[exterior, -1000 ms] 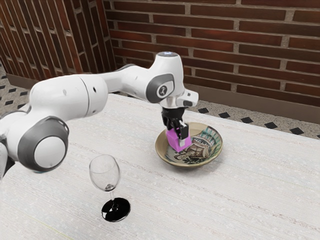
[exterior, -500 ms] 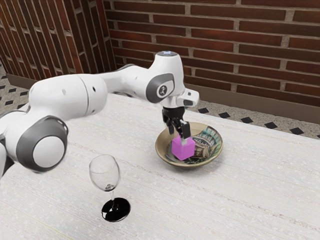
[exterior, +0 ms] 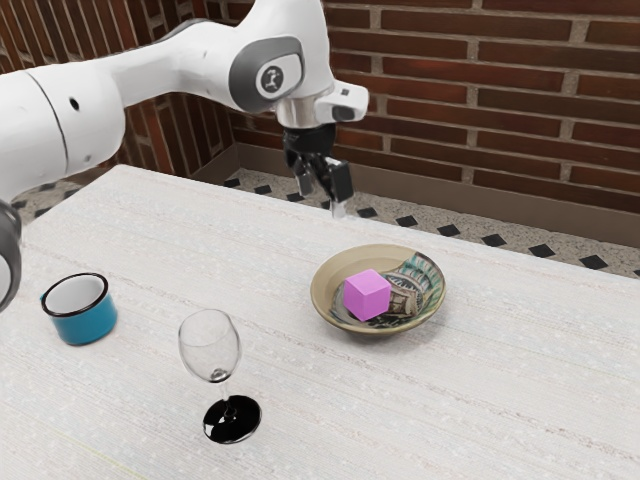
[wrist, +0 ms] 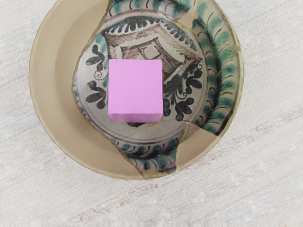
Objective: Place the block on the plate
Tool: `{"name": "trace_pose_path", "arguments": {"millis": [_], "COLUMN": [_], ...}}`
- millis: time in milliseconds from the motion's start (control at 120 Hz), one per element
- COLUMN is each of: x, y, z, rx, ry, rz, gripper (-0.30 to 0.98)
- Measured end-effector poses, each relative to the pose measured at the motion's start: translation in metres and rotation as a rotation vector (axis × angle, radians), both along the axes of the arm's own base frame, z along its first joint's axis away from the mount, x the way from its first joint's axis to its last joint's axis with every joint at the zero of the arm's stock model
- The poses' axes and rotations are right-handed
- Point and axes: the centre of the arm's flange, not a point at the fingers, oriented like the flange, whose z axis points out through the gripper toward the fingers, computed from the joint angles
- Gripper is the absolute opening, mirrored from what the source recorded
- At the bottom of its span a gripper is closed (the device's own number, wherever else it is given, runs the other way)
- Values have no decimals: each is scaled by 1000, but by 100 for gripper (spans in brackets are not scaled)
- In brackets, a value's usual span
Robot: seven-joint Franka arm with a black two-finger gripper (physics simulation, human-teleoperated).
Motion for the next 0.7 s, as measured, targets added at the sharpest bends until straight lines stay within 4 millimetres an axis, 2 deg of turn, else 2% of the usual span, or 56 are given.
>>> {"name": "trace_pose_path", "arguments": {"millis": [92,208,442,575,700], "x": [-29,-53,-77,-90,-91], "y": [8,40,103,112,115], "z": [31,52,79,84,83], "rx": [19,43,54,56,57], "ry": [11,22,34,47,49], "rz": [49,149,346,392,422], "gripper": [68,68,69,69,69]}}
